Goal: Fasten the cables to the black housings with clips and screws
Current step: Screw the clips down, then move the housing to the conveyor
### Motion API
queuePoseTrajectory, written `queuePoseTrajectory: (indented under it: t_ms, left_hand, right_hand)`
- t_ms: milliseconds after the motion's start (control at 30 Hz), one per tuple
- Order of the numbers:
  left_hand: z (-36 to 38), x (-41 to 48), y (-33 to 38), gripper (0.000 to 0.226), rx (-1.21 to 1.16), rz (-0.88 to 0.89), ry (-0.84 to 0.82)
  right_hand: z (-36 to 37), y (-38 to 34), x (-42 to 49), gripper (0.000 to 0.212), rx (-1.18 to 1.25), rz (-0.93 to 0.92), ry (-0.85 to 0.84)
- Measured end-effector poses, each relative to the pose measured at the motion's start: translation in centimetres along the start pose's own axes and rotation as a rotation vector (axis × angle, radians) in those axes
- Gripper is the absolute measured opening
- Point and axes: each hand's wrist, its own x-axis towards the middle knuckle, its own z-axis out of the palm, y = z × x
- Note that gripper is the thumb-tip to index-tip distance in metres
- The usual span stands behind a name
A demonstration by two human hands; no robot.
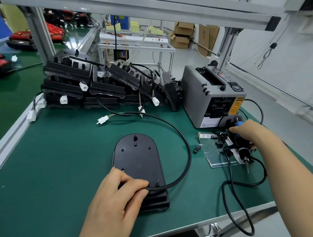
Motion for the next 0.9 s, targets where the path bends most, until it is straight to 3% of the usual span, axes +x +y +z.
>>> queuePoseTrajectory:
  t_ms: [233,400,433,500,567,667,900]
  left_hand:
    - [0.1,0.1,-0.1,0.019,-0.013,0.003,-0.003]
    - [0.1,0.0,0.0,0.017,-0.010,-0.002,-0.008]
    - [0.1,0.0,0.0,0.017,-0.009,-0.005,-0.009]
    - [0.0,0.0,0.0,0.017,-0.007,-0.011,-0.007]
    - [0.0,0.0,0.1,0.017,-0.009,-0.018,-0.009]
    - [0.0,0.0,0.2,0.017,-0.009,-0.017,-0.008]
    - [-0.1,0.1,0.2,0.017,-0.022,-0.012,-0.005]
  right_hand:
    - [-0.3,1.0,-0.6,0.048,-0.140,-0.017,0.114]
    - [-1.2,1.0,-1.3,0.021,-0.184,-0.133,0.247]
    - [-1.5,0.7,-1.4,0.012,-0.112,-0.194,0.323]
    - [-1.5,-0.3,-1.7,0.014,0.155,-0.306,0.398]
    - [-1.2,-1.6,-1.6,0.012,0.531,-0.309,0.265]
    - [-0.5,-2.7,-1.1,0.009,0.923,-0.159,0.051]
    - [0.0,-3.4,0.0,0.014,1.239,0.013,-0.092]
